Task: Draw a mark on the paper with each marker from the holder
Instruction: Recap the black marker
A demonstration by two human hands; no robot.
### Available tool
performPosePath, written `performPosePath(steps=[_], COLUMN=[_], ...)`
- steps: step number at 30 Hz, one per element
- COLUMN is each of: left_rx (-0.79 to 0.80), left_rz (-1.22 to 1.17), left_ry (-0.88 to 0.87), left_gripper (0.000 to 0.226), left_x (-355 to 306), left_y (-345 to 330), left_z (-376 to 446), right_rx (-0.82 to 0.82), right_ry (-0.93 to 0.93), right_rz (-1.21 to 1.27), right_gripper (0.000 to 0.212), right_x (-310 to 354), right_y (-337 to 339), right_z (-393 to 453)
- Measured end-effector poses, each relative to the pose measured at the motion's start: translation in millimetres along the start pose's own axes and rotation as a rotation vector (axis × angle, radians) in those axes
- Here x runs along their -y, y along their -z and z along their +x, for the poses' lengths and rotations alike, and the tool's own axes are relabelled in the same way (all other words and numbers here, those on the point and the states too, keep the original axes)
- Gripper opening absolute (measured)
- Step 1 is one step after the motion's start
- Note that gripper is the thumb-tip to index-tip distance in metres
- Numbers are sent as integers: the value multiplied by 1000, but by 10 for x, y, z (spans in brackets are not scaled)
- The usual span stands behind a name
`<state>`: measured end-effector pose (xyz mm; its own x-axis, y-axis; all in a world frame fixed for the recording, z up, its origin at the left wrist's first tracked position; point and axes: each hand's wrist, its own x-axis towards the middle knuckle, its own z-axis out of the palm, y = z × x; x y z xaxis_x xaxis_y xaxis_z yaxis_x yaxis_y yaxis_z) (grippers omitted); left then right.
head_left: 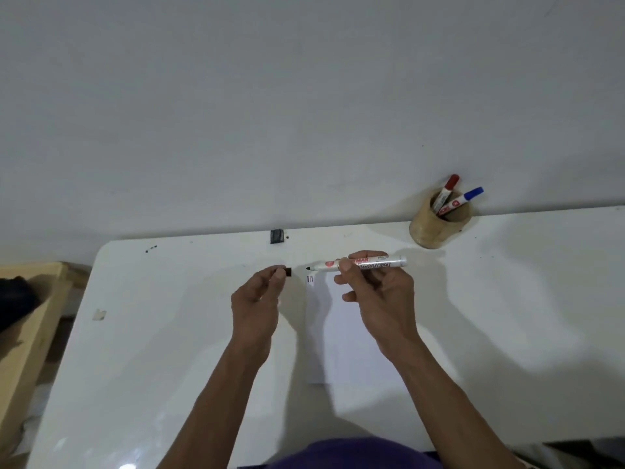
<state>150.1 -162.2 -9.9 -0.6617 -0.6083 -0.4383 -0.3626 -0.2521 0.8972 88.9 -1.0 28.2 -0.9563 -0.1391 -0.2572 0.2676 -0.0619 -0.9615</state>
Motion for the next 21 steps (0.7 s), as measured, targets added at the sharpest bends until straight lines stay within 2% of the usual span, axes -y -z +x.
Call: performPosePath(steps=[3, 7, 21], left_rx=[110, 180, 281], left_rz=[-225, -374, -424], left_ry=[107, 186, 208], left_gripper=[14, 21, 22], left_x=[-86, -149, -98], left_y=[44, 119, 323], left_z=[-218, -433, -677], right_rx=[18, 43, 37], right_ry=[68, 110, 157], right_rz=[-29, -64, -85], right_gripper=[12, 9, 11], right_x=[75, 85, -37], right_y=[-67, -154, -324], right_z=[-144, -322, -708])
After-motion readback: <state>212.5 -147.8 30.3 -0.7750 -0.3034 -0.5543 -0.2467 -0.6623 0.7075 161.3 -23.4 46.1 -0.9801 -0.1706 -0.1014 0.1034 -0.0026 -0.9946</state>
